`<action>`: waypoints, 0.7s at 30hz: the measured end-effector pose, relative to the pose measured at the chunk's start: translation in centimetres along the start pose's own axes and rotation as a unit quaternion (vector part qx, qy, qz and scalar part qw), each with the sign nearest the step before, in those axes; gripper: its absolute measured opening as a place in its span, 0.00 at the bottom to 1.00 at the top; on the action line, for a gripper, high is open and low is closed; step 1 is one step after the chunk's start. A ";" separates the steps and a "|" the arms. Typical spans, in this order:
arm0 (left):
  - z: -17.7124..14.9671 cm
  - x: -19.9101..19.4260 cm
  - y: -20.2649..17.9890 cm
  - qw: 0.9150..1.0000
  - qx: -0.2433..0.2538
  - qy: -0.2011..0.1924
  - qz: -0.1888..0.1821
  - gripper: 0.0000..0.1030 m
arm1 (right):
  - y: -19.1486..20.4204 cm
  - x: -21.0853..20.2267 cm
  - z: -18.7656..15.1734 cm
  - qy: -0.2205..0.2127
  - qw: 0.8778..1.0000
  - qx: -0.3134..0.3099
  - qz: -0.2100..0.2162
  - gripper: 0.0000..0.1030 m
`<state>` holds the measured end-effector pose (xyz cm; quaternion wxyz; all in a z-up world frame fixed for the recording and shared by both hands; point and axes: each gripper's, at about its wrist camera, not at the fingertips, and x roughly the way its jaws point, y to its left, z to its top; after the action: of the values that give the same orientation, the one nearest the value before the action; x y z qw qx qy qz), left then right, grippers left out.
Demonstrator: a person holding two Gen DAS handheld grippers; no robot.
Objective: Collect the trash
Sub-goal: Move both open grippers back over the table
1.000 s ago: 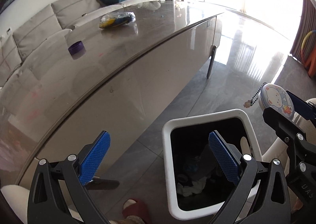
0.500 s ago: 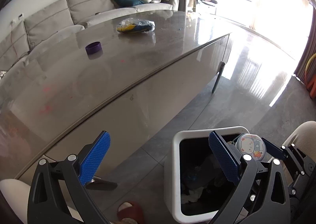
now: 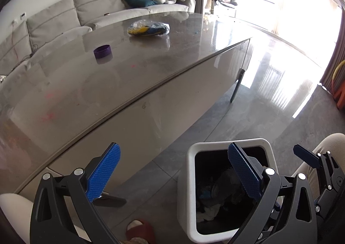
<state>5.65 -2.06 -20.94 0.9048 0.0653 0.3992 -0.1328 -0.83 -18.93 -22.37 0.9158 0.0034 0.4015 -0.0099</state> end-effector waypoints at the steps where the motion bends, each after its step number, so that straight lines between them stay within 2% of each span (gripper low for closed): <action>1: 0.1 -0.2 0.1 1.000 -0.002 -0.003 0.000 0.95 | -0.1 -0.2 0.4 -0.006 1.000 0.002 0.002 0.96; 5: 1.9 -0.9 1.2 1.000 -0.003 -0.025 0.012 0.95 | -0.7 -0.7 3.1 -0.038 0.999 0.006 0.011 0.96; 12: 6.9 -0.7 4.4 0.998 -0.023 -0.052 0.027 0.95 | 0.2 -0.3 10.8 -0.108 0.993 -0.035 0.013 0.96; 16: 10.3 0.5 6.4 0.997 -0.034 -0.065 0.035 0.95 | 1.0 1.6 14.9 -0.123 0.991 -0.038 0.033 0.96; 21: 14.2 3.5 9.5 0.996 -0.059 -0.056 0.042 0.95 | 2.2 5.4 19.3 -0.126 0.990 -0.052 0.042 0.96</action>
<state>20.66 3.15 -13.85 0.9328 0.0207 0.3521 -0.0739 17.06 -17.06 -13.24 0.9577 -0.0289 0.2821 0.0492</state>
